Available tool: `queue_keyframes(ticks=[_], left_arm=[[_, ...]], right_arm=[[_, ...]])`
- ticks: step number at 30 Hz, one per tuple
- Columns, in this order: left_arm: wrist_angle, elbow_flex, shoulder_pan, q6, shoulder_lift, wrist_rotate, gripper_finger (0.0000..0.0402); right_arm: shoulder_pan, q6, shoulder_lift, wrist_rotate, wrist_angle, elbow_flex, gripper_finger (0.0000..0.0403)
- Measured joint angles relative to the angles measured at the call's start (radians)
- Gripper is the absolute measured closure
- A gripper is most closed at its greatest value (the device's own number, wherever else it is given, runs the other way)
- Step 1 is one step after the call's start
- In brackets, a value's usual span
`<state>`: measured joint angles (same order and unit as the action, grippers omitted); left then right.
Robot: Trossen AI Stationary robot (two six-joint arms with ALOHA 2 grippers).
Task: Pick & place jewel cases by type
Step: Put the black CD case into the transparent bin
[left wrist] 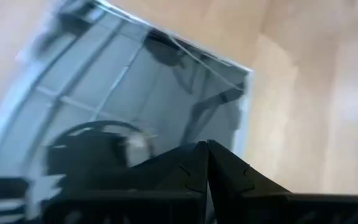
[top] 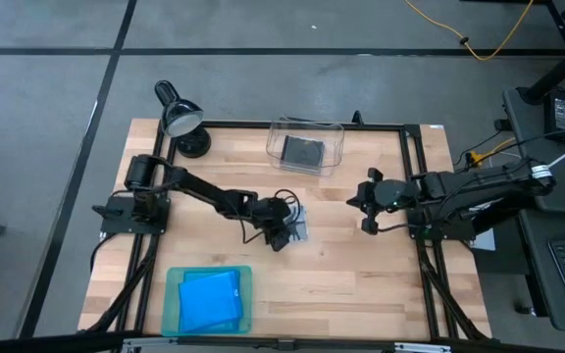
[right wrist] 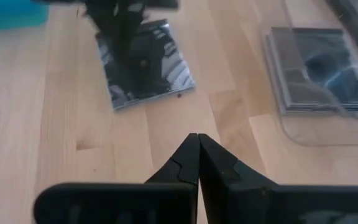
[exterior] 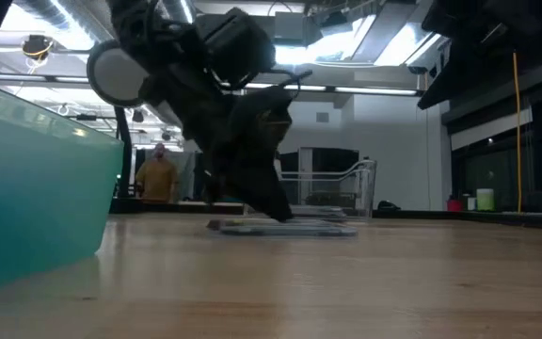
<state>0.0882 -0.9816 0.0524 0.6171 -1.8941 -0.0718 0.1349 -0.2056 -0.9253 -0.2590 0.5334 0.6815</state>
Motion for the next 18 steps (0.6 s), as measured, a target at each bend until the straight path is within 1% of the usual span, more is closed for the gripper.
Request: queue_keyframes(ticks=[2, 4, 7, 10, 14, 16, 18], left_arm=[[-0.079, -0.023, -0.01, -0.054, 0.024, 0.005, 0.04], [-0.118, -0.027, -0.018, -0.084, 0.059, 0.006, 0.0401], [-0.13, -0.029, -0.026, -0.09, 0.121, 0.026, 0.0399], [-0.178, -0.031, -0.028, -0.083, 0.19, 0.068, 0.0399], [-0.336, -0.03, -0.028, -0.017, 0.254, 0.165, 0.0401], [-0.406, -0.011, -0.029, 0.058, 0.278, 0.215, 0.0399], [-0.414, 0.022, -0.028, 0.155, 0.297, 0.242, 0.0398]], right_arm=[[0.0, 0.001, -0.025, 0.018, -0.001, 0.0, 0.0395], [0.0, 0.003, -0.056, 0.021, -0.003, 0.0, 0.0395], [0.0, 0.022, -0.115, 0.027, -0.008, 0.0, 0.0395], [0.0, 0.054, -0.186, 0.063, -0.047, 0.0, 0.0395], [0.0, 0.107, -0.305, 0.105, -0.113, 0.0, 0.0395], [0.0, 0.134, -0.372, 0.129, -0.155, 0.0, 0.0395], [0.0, 0.164, -0.434, 0.166, -0.201, 0.0, 0.0395]])
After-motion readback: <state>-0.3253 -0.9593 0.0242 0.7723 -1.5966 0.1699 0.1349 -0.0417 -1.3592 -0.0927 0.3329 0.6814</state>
